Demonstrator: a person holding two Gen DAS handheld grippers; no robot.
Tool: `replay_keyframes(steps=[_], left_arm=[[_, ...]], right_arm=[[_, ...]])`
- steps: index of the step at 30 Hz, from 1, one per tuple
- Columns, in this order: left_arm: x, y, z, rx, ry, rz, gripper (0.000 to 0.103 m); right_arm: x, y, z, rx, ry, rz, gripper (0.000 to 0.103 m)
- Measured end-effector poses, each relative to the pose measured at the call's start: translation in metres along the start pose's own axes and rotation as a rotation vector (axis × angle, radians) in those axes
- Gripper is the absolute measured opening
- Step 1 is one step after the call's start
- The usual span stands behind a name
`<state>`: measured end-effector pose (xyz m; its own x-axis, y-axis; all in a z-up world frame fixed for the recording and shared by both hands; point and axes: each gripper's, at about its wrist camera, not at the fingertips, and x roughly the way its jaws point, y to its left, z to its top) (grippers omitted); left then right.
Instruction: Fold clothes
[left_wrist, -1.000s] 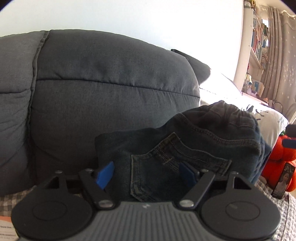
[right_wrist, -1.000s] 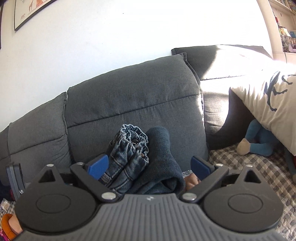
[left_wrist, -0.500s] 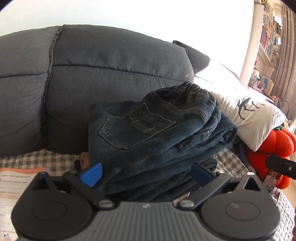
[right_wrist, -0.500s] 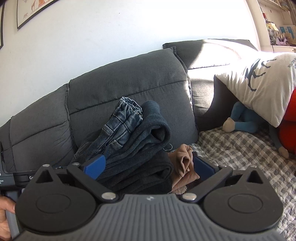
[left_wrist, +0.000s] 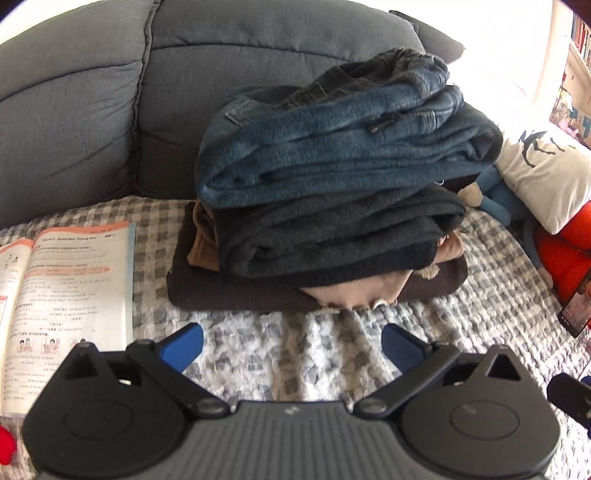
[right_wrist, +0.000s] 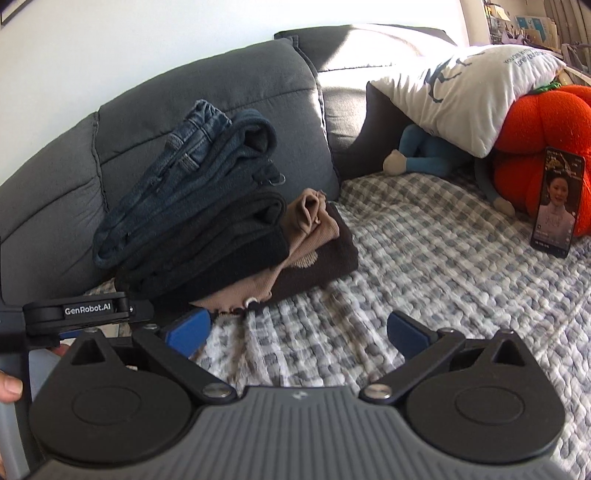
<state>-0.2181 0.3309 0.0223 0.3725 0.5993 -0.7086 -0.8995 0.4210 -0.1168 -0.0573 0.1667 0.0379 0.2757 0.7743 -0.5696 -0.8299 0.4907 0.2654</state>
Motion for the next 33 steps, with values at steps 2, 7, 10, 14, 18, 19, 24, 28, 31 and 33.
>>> replay_keyframes(steps=[2,7,10,14,18,19,24,28,31,33], left_arm=[[0.004,-0.004,-0.009,-0.002,0.009,0.018,0.103],[0.014,-0.014,-0.021,-0.003,0.015,0.056,0.103],[0.018,-0.019,-0.024,-0.016,0.007,0.076,0.103],[0.023,-0.024,-0.025,-0.017,-0.003,0.099,0.103],[0.027,-0.028,-0.025,0.004,-0.01,0.116,0.103],[0.028,-0.029,-0.025,0.002,-0.011,0.121,0.103],[0.029,-0.032,-0.025,-0.011,-0.022,0.14,0.103],[0.025,-0.033,-0.026,-0.034,-0.048,0.157,0.103],[0.024,-0.033,-0.026,-0.027,-0.05,0.163,0.103],[0.022,-0.033,-0.026,-0.03,-0.052,0.159,0.103]], right_arm=[[0.003,-0.003,-0.009,0.017,0.014,-0.003,0.103],[0.0,0.004,-0.02,-0.092,-0.01,-0.124,0.103],[0.009,-0.001,-0.031,-0.062,-0.024,-0.127,0.103],[0.026,-0.012,-0.03,-0.055,0.028,-0.143,0.103],[0.031,-0.021,-0.032,-0.104,0.035,-0.206,0.103],[0.032,-0.023,-0.033,-0.113,0.039,-0.212,0.103],[0.035,-0.031,-0.039,-0.118,0.054,-0.182,0.103],[0.027,-0.029,-0.038,-0.102,0.025,-0.108,0.103],[0.025,-0.018,-0.037,-0.136,0.01,-0.093,0.103],[0.025,-0.01,-0.039,-0.169,0.011,-0.091,0.103]])
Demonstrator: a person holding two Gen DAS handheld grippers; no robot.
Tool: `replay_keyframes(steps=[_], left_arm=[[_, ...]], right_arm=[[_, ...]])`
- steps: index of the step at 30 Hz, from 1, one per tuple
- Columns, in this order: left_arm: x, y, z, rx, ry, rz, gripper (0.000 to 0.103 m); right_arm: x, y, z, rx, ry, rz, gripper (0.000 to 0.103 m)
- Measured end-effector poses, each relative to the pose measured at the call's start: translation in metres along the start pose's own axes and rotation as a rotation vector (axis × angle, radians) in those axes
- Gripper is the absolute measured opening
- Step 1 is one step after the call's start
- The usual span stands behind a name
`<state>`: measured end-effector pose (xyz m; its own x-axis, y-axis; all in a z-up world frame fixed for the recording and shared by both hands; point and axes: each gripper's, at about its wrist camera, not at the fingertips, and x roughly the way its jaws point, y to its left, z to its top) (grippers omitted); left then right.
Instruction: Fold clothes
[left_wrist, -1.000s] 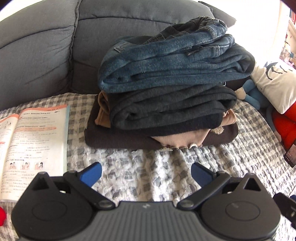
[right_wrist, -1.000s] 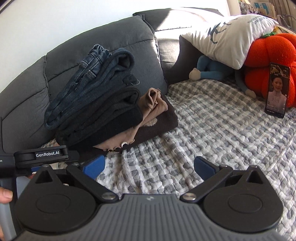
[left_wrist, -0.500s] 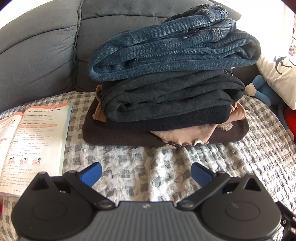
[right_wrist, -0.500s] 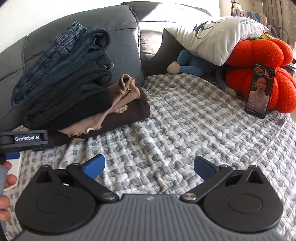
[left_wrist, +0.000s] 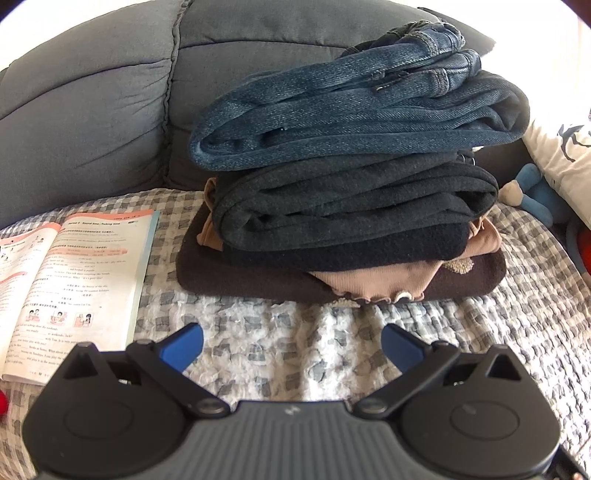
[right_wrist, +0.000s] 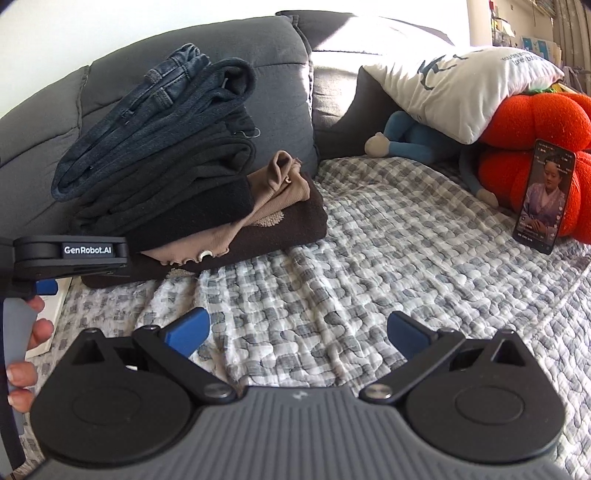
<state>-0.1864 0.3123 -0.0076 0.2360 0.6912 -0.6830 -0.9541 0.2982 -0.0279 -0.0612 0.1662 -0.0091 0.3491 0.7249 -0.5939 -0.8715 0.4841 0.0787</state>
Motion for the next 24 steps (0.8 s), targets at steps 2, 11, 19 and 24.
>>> replay_keyframes(steps=[2,11,19,24], left_arm=[[-0.002,0.0,0.0,0.003,-0.005,0.002,0.103],[-0.009,-0.002,0.0,0.019,-0.018,-0.009,0.103],[-0.013,-0.006,0.0,0.026,-0.032,-0.015,0.103],[-0.015,-0.008,-0.001,0.033,-0.033,-0.019,0.103]], right_arm=[[0.0,0.006,-0.001,-0.031,0.003,0.003,0.103],[0.005,0.015,-0.004,-0.08,0.019,0.012,0.103],[0.006,0.012,-0.004,-0.05,0.016,0.016,0.103],[0.005,0.012,-0.004,-0.055,0.016,0.012,0.103]])
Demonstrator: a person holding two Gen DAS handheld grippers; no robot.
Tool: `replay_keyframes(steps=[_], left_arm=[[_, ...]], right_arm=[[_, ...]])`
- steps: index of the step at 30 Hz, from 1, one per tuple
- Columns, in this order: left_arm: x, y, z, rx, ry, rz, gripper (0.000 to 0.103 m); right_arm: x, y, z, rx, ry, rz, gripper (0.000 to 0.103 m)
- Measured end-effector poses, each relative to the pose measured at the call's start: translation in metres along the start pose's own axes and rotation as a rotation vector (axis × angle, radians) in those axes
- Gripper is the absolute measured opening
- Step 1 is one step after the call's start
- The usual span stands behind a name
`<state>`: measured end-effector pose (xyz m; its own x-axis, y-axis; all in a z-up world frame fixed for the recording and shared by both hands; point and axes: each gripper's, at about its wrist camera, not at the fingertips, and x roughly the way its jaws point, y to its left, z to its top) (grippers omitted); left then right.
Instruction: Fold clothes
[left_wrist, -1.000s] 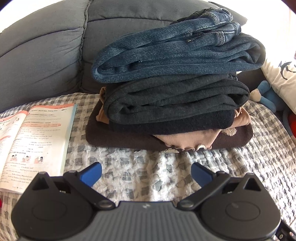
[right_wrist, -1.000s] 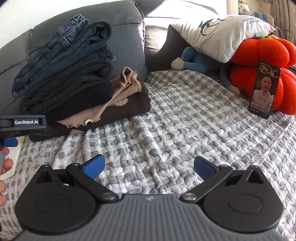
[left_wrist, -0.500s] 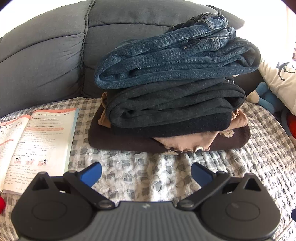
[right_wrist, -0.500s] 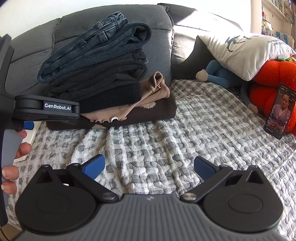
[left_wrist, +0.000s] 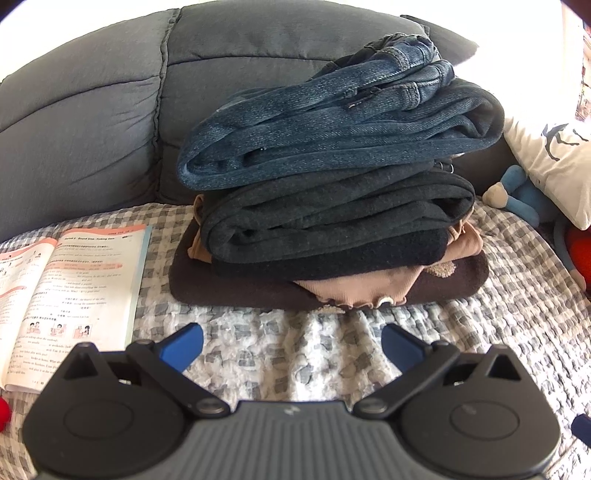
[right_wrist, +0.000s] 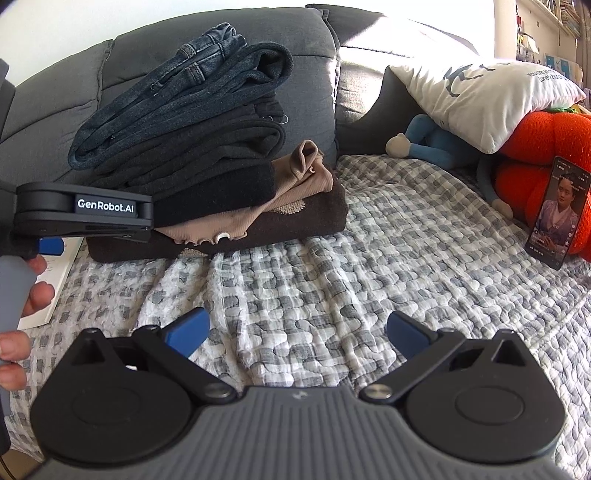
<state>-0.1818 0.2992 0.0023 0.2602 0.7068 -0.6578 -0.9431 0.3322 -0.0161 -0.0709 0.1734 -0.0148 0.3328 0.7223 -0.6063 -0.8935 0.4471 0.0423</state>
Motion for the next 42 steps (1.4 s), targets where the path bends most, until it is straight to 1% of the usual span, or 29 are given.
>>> replay_keyframes(steps=[42], left_arm=[[-0.0027,-0.0054,-0.0056,0.012,0.001,-0.001,0.103]], right_arm=[[0.0,-0.0022,-0.0016,0.008,-0.001,0.005,0.103]])
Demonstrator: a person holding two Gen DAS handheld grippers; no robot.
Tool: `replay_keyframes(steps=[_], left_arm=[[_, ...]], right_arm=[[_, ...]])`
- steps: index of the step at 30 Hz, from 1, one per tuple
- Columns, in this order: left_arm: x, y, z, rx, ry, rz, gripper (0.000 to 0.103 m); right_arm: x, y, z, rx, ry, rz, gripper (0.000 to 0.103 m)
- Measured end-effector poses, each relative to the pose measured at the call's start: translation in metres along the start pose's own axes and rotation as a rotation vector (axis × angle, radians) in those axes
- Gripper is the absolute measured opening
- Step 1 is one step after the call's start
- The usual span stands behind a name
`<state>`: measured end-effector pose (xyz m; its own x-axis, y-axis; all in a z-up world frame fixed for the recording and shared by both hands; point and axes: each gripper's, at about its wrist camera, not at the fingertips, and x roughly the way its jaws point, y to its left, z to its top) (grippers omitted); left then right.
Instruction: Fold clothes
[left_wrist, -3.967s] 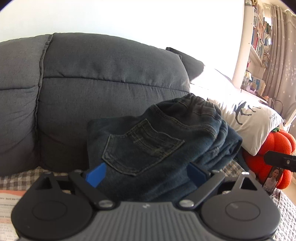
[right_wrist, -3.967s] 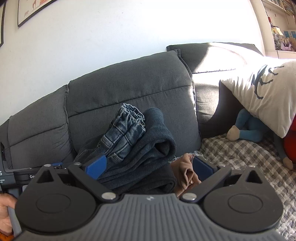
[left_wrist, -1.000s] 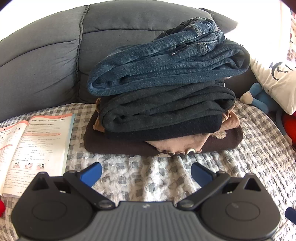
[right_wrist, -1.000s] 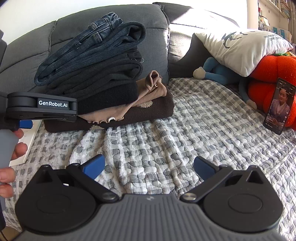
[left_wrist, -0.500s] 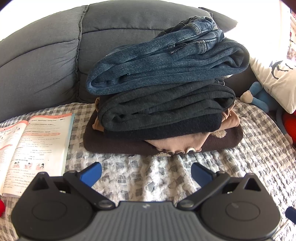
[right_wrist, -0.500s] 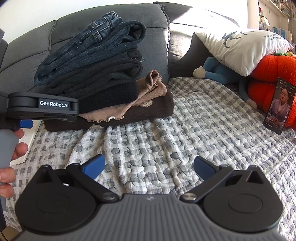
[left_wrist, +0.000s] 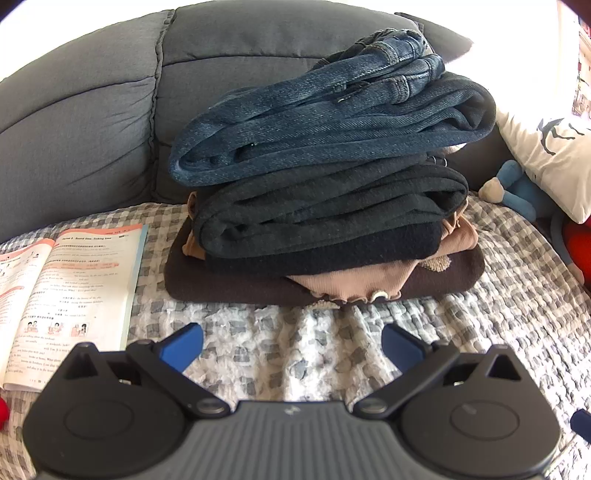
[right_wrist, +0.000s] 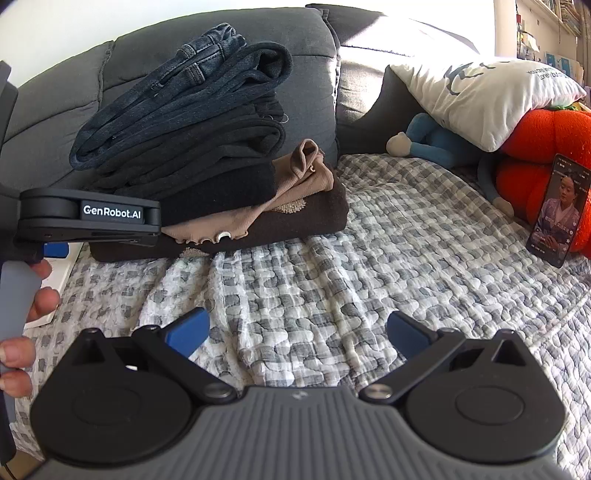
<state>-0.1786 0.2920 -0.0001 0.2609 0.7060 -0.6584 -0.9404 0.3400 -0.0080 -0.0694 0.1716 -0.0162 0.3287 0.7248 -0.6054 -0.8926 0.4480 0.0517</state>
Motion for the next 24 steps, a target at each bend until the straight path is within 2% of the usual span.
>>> replay_keyframes(steps=[18,24], left_arm=[[0.0008,-0.0002,-0.0027,0.004,0.011,-0.007,0.103],[-0.0012,0.0008,-0.0039,-0.008,0.013,-0.013,0.103]], right_arm=[[0.0005,-0.0013,-0.0017,0.002,0.007,-0.001,0.103],[-0.0031,-0.0081,-0.0026,0.043,0.005,0.015,0.103]])
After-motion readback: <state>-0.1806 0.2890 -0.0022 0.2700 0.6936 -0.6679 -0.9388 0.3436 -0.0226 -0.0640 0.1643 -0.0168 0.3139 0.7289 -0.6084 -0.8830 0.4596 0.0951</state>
